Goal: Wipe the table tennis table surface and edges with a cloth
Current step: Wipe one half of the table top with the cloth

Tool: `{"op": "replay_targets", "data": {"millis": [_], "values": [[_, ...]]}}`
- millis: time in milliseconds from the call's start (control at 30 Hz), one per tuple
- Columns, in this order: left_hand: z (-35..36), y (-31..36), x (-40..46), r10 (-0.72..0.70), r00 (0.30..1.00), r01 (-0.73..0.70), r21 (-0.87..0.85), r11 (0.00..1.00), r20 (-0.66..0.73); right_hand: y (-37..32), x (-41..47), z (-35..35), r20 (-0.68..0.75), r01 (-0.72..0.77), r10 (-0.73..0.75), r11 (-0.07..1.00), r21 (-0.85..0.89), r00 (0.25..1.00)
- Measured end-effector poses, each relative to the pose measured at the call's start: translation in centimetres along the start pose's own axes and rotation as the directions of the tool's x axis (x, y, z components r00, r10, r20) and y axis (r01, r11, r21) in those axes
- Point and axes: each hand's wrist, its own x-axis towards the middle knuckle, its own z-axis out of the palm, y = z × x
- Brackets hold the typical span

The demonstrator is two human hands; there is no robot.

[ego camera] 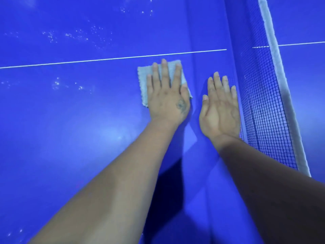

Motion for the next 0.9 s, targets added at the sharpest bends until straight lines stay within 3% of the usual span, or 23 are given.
{"op": "replay_targets", "data": {"millis": [67,200,367,533,667,800,900], "values": [[0.1,1.1,-3.3,0.064,0.998,-0.064,-0.009,0.998,-0.015,-0.1,-0.1,-0.2,0.000,0.002,-0.002,0.999,0.037,1.000],[-0.9,1.2,-12.0,0.064,0.998,-0.063,-0.060,0.996,0.025,0.0,-0.3,-0.6,-0.019,-0.002,0.005,0.990,0.139,1.000],[-2.9,-3.8,-18.9,-0.098,0.990,0.095,0.032,0.995,0.100,-0.2,-2.3,-1.5,-0.070,0.077,-0.064,0.974,0.215,0.996],[-3.6,-8.0,-15.2,-0.233,0.967,0.234,0.002,0.972,0.105,-1.4,-11.7,-2.4,0.003,0.049,-0.050,0.992,0.120,0.999],[-3.2,-7.0,-8.6,-0.277,0.955,0.283,-0.045,0.958,0.103,-0.7,-15.5,-1.5,0.066,-0.033,0.031,0.999,0.028,0.997],[-2.4,-4.0,-6.9,-0.146,0.984,0.150,-0.030,0.988,0.107,-0.6,-15.1,-1.3,0.056,-0.032,0.033,0.999,-0.014,0.998],[-1.5,-2.0,-10.1,0.027,0.999,-0.025,-0.039,0.999,0.044,-0.6,-15.4,-1.1,0.063,-0.036,0.036,0.999,0.000,0.997]]}}
